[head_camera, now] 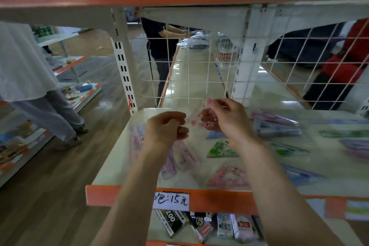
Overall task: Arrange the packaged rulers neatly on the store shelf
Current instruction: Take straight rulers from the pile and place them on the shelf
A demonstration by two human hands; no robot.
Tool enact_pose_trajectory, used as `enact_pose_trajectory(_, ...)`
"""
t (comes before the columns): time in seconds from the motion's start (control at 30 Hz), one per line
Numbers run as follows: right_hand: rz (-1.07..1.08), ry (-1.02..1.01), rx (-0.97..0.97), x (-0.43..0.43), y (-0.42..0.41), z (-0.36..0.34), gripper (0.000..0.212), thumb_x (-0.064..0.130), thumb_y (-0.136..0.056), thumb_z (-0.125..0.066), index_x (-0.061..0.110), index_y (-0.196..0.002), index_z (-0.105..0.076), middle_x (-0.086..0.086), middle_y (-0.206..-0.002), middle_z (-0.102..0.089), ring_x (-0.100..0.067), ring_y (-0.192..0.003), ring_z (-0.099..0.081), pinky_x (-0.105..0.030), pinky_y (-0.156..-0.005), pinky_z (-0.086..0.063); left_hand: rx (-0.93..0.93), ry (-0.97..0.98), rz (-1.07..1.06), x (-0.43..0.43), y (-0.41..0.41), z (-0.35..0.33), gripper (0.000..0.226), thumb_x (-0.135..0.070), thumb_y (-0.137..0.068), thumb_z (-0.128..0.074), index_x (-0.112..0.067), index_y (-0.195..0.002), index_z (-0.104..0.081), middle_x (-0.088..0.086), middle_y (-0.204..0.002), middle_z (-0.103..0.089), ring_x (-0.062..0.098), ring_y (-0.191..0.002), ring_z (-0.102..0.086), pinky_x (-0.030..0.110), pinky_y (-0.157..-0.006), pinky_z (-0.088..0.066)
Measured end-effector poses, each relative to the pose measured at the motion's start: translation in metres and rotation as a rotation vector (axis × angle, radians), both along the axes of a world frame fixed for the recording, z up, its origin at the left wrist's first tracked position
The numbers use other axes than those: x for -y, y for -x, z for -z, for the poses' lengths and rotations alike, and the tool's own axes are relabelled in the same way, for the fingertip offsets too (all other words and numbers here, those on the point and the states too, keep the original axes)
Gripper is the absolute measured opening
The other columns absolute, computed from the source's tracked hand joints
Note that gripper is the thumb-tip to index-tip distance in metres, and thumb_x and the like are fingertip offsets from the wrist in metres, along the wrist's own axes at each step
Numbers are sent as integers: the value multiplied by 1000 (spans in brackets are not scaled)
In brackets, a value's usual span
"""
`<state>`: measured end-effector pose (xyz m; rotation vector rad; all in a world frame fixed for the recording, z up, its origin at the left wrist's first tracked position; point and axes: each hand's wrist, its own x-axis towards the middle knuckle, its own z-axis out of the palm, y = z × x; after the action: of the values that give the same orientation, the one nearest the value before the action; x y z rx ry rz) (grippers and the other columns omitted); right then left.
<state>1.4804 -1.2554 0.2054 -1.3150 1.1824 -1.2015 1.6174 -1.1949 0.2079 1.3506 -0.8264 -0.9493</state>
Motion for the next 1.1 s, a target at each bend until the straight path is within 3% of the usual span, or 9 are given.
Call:
enact_pose_trajectory(0.1, 85, 45, -41, 0, 24, 5, 23, 32, -93, -57, 12, -102, -63, -7, -92, -70, -19, -82, -70, -36, -78, -59, 7, -30, 99, 6, 27, -1, 24, -4, -93, -48, -9, -81, -69, 10, -80, -67, 21, -66, -63, 37, -71, -56)
enact_pose_trajectory(0.2, 92, 162, -121, -3, 42, 1, 18, 27, -93, -59, 12, -99, -65, 1, -86, -68, -10, -75, -66, -12, -63, -53, 150, -20, 149, 15, 54, 1, 23, -11, -90, -59, -18, -70, -69, 2, -65, -67, 16, -64, -59, 31, -66, -54)
enact_pose_trajectory(0.27, 84, 209, -133, -3, 53, 1, 15, 22, -91, -62, 9, -97, -67, 5, -77, -66, -1, -65, -63, -10, -57, -49, 190, -4, 135, 23, 71, 5, 21, -9, -86, -63, -21, -70, -70, 3, -65, -67, 15, -61, -59, 26, -60, -51)
enact_pose_trajectory(0.4, 106, 151, -22, 3, 82, 10, 6, 9, -88, -65, 14, -91, -65, 5, -76, -66, -2, -67, -64, -19, -68, -54, 11, -31, 53, 37, 103, 12, 9, -6, -84, -65, -11, -82, -73, 8, -71, -68, 18, -61, -58, 29, -62, -50)
enact_pose_trajectory(0.47, 99, 80, 76, 7, 97, 15, 17, 5, -86, -66, 21, -85, -63, 2, -77, -67, -12, -72, -65, -31, -75, -57, -21, -41, 58, 43, 118, 15, 9, -8, -85, -65, -10, -86, -74, 9, -72, -68, 17, -61, -56, 27, -60, -48)
enact_pose_trajectory(0.53, 76, 54, 89, 10, 114, 16, 21, 2, -86, -65, 23, -85, -64, 6, -77, -67, -9, -70, -64, -28, -73, -56, -27, -41, 103, 46, 132, 16, 10, -10, -85, -65, -11, -83, -74, 6, -71, -68, 16, -61, -57, 26, -61, -47)
enact_pose_trajectory(0.73, -61, 105, -185, 28, 163, -1, 29, 1, -87, -61, 29, -82, -70, 11, -87, -70, -3, -80, -66, -18, -68, -55, 37, -24, 86, 62, 163, 12, 15, -17, -85, -67, -4, -86, -72, 5, -68, -65, 15, -63, -56, 24, -57, -51)
enact_pose_trajectory(0.83, -48, 108, -261, 38, 175, -7, 23, 9, -89, -62, 22, -107, -67, 12, -94, -65, -6, -84, -64, -19, -77, -55, -27, -25, 50, 68, 173, 11, 14, -12, -85, -67, 1, -89, -70, 12, -68, -63, 16, -57, -56, 20, -51, -53)
enact_pose_trajectory(1.1, -232, 183, -806, 52, 187, -22, 69, 26, -82, -71, 32, -141, -35, 1, -131, -40, -16, -107, -51, -26, -83, -44, -200, -54, -54, 87, 194, 12, 10, -12, -87, -66, -5, -80, -69, 14, -74, -69, 23, -72, -66, 26, -62, -55)
